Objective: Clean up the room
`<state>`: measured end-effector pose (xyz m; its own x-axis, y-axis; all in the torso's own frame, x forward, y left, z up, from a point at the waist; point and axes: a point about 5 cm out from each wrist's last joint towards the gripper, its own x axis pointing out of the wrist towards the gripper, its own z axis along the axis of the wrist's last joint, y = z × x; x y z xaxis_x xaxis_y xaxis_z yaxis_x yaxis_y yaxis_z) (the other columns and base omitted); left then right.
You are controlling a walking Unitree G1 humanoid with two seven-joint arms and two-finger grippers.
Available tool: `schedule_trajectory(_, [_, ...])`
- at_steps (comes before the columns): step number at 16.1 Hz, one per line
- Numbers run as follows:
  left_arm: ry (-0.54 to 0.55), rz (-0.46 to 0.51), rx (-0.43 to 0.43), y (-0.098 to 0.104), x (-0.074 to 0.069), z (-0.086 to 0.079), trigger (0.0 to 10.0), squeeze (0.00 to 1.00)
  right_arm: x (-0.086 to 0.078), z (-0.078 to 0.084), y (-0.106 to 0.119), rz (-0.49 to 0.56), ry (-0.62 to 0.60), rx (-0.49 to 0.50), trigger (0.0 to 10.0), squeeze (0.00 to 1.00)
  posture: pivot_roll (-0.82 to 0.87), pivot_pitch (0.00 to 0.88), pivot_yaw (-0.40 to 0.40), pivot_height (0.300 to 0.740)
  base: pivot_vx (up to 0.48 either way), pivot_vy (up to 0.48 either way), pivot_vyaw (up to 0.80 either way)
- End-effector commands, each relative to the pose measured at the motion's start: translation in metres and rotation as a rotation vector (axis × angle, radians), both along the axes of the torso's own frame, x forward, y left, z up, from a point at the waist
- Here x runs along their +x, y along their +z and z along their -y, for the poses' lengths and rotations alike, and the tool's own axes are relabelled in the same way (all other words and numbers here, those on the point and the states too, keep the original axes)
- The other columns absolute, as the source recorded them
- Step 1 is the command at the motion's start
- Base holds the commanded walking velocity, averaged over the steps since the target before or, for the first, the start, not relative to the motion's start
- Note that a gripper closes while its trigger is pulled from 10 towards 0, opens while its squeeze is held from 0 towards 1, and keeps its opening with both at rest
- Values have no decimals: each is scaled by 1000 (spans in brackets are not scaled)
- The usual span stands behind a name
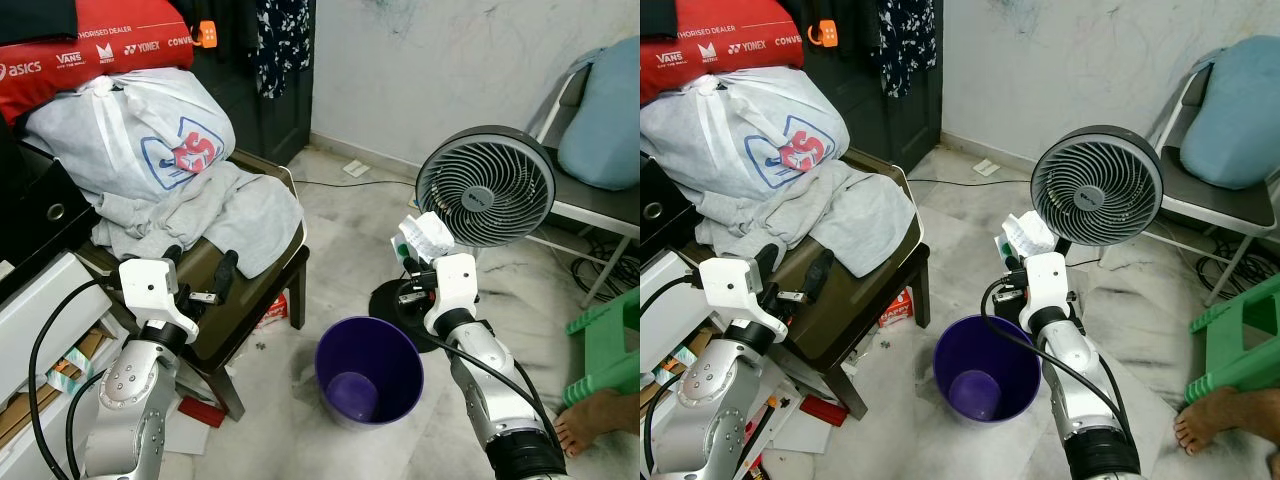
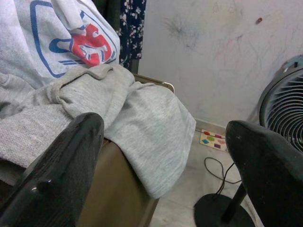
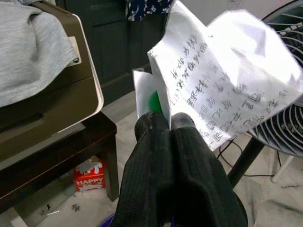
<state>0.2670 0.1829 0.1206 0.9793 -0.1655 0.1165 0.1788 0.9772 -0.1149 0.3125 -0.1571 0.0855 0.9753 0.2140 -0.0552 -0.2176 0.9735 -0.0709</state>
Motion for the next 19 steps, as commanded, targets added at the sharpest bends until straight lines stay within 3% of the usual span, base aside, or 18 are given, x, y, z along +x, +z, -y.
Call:
schedule_trajectory(1, [-11,-2,6,0,0,0,10000,0,2,3,2,10,-11,-4,10000,0,8,81,-12,740,322,0,0])
schedule_trajectory(19, [-34,-2,18,0,1,3,10000,0,2,2,1,10,-13,-9,10000,0,6,70,-9,740,336,0,0])
